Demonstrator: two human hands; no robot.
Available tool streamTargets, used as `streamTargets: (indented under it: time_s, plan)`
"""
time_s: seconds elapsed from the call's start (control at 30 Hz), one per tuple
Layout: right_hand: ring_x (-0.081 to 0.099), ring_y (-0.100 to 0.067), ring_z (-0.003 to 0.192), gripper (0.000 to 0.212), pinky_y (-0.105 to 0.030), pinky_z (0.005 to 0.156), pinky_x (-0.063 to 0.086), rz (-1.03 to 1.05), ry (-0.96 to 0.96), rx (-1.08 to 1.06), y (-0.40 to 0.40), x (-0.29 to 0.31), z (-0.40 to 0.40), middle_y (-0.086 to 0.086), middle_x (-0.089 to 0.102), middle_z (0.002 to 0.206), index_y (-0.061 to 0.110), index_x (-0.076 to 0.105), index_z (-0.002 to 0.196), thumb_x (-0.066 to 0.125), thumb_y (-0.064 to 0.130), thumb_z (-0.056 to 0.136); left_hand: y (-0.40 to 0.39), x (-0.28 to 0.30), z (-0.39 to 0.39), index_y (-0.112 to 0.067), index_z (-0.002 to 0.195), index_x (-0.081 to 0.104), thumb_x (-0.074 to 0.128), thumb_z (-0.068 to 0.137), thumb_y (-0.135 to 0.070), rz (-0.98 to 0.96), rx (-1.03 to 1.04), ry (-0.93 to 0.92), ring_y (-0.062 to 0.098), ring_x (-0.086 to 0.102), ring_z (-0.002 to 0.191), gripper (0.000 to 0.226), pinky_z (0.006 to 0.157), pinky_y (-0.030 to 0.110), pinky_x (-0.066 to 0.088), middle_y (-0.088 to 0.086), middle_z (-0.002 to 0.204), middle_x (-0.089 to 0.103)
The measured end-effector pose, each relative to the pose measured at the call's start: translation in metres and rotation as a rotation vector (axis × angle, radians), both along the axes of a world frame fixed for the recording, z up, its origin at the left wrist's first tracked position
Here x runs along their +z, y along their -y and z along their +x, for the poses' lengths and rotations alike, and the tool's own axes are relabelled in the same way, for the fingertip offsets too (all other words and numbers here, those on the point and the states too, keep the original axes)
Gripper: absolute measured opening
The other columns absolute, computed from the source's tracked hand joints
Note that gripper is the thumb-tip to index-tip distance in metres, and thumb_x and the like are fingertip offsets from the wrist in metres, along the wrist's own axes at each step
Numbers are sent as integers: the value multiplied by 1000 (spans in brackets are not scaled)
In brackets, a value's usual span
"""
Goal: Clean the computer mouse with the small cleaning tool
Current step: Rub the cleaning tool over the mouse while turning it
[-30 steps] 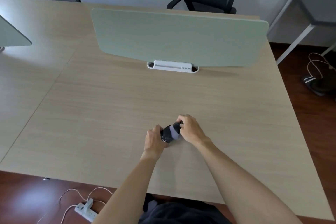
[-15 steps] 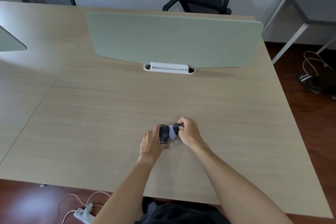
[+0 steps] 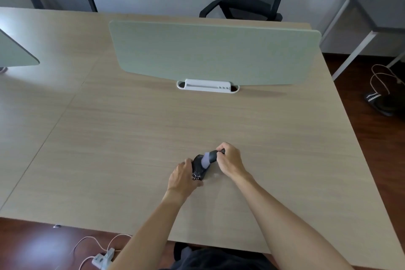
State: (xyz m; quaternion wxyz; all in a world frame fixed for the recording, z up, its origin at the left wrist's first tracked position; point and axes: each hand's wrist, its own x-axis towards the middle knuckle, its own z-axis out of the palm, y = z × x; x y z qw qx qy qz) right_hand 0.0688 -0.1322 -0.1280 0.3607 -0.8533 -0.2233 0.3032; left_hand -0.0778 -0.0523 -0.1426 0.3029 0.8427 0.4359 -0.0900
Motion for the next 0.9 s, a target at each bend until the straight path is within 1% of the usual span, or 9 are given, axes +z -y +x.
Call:
streamTargets:
  time_s: [0.07,0.13,0.27,0.37,0.47,0.57,0.73,0.8,0.9]
  plan:
    - [56,-22,85,27,-20,58,40,-12,-90,63,-10,6,-2,-8,64,93,11,65,87,43,-3,81,1,1,2,-11,112,49,86,64,-32,-5,23,-6,28,61,101,65,80,37,51,7,109,64]
    - [55,-24,85,30,-23,55,41,-59,-126,130,-16,6,-4,-9,64,95,15,64,84,40,-3,78,2,2,4,-10,109,49,86,64,-31,-14,32,-15,29,62,99,62,78,36,51,7,107,64]
    - [60,-33,91,26,-34,76,51,-197,26,145,-19,11,-2,-11,64,97,15,63,83,43,2,74,2,6,6,-9,106,48,87,64,-32,-7,27,-39,29,63,97,62,78,37,51,8,106,63]
    - [59,-36,93,23,-37,79,49,-251,171,161,-23,18,3,-12,61,100,6,63,93,46,3,78,2,8,6,-10,104,47,88,63,-30,-8,38,-43,29,63,94,61,77,38,53,8,104,63]
    - [60,-35,95,29,-38,79,51,-131,68,142,-33,23,1,-15,66,98,4,65,90,40,0,76,3,8,5,-11,103,49,88,62,-26,-31,64,-36,28,63,92,59,76,38,52,6,101,64]
    - [60,-35,102,35,-34,82,49,-147,-50,190,-39,17,-1,-19,68,107,2,69,98,38,0,82,3,7,5,-13,104,50,87,63,-21,-57,90,-21,27,64,94,56,75,36,52,4,100,64]
    - [62,-38,97,29,-37,83,52,-343,85,185,-33,18,12,-16,64,107,3,65,100,44,5,80,3,9,7,-9,105,49,88,63,-25,-40,82,-47,29,63,94,59,76,38,52,8,103,63]
    - [57,-38,89,19,-36,76,46,-357,140,177,-35,23,15,-17,57,99,4,60,92,45,6,79,4,9,7,-9,104,49,88,63,-23,-43,88,-49,30,63,93,58,75,37,51,8,103,63]
    - [44,-32,74,11,-32,63,35,-258,54,183,-45,27,11,-14,49,76,8,44,66,41,2,75,4,10,9,-10,106,50,87,62,-21,-52,92,-52,30,62,95,59,77,38,52,8,105,63]
